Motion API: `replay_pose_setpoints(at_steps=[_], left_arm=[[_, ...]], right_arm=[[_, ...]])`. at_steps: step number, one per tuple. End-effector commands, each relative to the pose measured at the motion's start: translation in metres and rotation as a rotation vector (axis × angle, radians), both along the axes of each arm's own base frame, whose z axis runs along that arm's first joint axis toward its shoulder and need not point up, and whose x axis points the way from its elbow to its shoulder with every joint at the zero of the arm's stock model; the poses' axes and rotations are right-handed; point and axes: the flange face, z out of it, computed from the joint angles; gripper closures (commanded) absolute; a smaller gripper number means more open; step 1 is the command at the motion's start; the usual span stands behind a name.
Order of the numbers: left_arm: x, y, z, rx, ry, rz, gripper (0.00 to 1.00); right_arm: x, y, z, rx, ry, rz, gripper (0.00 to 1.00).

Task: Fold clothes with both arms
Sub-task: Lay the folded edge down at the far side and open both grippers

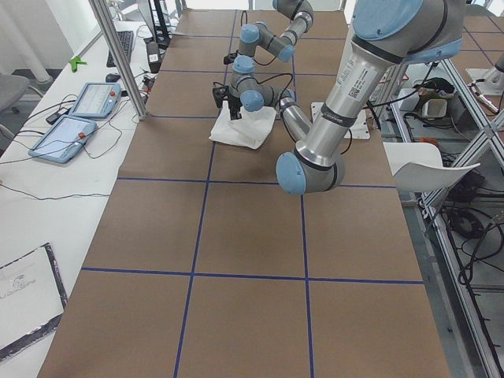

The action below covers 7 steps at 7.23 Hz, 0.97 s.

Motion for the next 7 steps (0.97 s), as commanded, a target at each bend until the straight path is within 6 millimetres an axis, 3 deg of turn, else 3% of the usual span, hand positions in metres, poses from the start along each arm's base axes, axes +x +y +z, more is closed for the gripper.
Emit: replay_pose_setpoints(at_steps=[1,4,7], left_arm=[[0.002,-0.018,0.007,0.002,0.004,-0.019,1.00],[0.002,-0.027,0.016,-0.009,-0.011,-0.030,1.00],[0.002,-0.027,0.011,0.001,0.003,-0.030,1.00]], right_arm=[[-0.004,-0.014,0.005,-0.003,-0.005,0.016,1.00],[-0.003,-0.022,0.012,-0.012,0.007,0.024,1.00],[-0.001,-0.023,0.011,-0.013,0.003,0.026,1.00]])
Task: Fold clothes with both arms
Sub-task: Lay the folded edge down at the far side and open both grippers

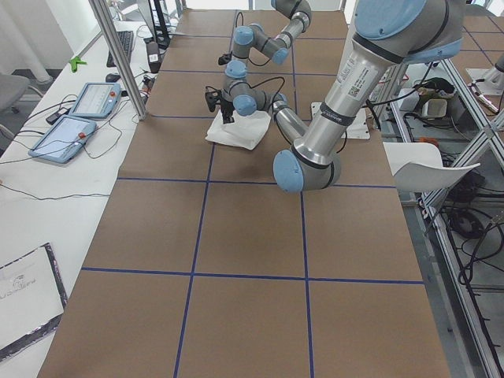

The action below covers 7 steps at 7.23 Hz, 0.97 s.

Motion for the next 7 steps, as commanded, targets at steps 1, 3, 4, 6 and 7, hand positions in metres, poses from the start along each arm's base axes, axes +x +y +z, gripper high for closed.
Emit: replay_pose_setpoints(at_steps=[1,3,4,6,7], left_arm=[[-0.001,-0.002,-0.004,0.005,0.004,-0.003,0.52],[-0.014,-0.014,-0.004,0.003,0.002,-0.027,0.00],[-0.022,-0.021,-0.004,0.001,-0.001,-0.042,0.00],[-0.031,-0.027,-0.004,0.000,-0.005,-0.048,0.00],[-0.040,-0.031,-0.001,-0.011,0.007,-0.025,0.00]], right_arm=[[0.000,0.000,-0.001,0.001,-0.004,-0.001,0.59],[0.000,-0.003,0.004,-0.018,0.002,0.015,0.00],[0.007,-0.011,0.005,-0.021,0.002,0.030,0.00],[0.018,-0.020,0.008,-0.005,0.010,0.032,0.00],[0.040,-0.037,0.005,0.030,0.018,0.028,0.00]])
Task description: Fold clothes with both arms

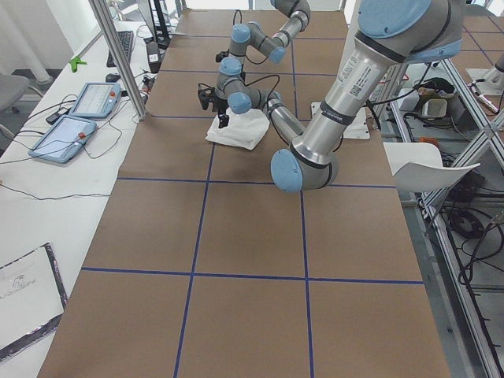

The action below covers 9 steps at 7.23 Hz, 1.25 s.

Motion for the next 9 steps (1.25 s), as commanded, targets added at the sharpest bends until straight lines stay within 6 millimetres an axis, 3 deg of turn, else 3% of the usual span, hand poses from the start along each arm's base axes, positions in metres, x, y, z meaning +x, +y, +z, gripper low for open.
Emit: replay_pose_setpoints(at_steps=[1,3,5,7,9], left_arm=[[-0.035,-0.016,0.007,0.030,-0.001,0.047,0.00],[-0.105,-0.033,0.035,0.175,-0.066,0.112,0.00],[-0.195,-0.048,0.080,0.322,-0.150,0.198,0.00],[-0.298,-0.044,0.147,0.474,-0.255,0.326,0.00],[-0.386,-0.018,0.232,0.555,-0.331,0.451,0.00]], right_arm=[[0.052,-0.041,0.011,0.065,0.044,-0.064,0.00],[0.138,-0.088,0.041,0.192,0.186,-0.234,0.00],[0.260,-0.116,0.108,0.311,0.225,-0.400,0.00],[0.351,-0.122,0.172,0.394,0.237,-0.532,0.00],[0.439,-0.108,0.242,0.472,0.237,-0.654,0.00]])
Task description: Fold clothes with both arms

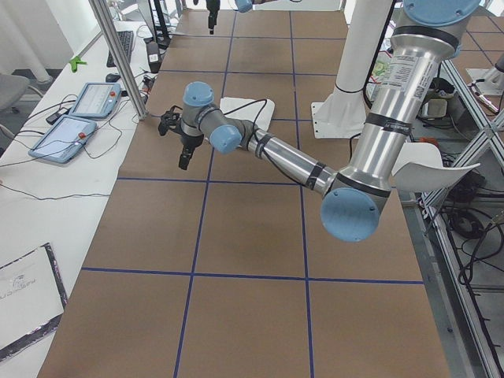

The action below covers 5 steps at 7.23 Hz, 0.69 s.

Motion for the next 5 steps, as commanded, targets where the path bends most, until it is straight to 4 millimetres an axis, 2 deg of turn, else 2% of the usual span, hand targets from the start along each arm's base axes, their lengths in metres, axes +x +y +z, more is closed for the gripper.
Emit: replay_pose_setpoints(at_steps=[1,2,3,4,5], left_arm=[[-0.092,0.041,0.094,0.124,-0.129,0.153,0.00],[-0.120,0.058,0.123,0.136,-0.172,0.178,0.00],[-0.147,0.077,0.148,0.085,-0.179,0.135,0.00],[-0.150,0.082,0.157,0.058,-0.168,0.122,0.00],[-0.153,0.086,0.177,0.017,-0.181,0.112,0.00]], right_arm=[[0.102,0.030,0.084,0.057,-0.017,-0.136,0.00],[0.146,0.056,0.122,0.072,-0.036,-0.169,0.00],[0.177,0.085,0.159,0.084,-0.027,-0.199,0.00],[0.192,0.116,0.192,0.037,-0.043,-0.180,0.00],[0.192,0.117,0.192,0.042,-0.040,-0.183,0.00]])
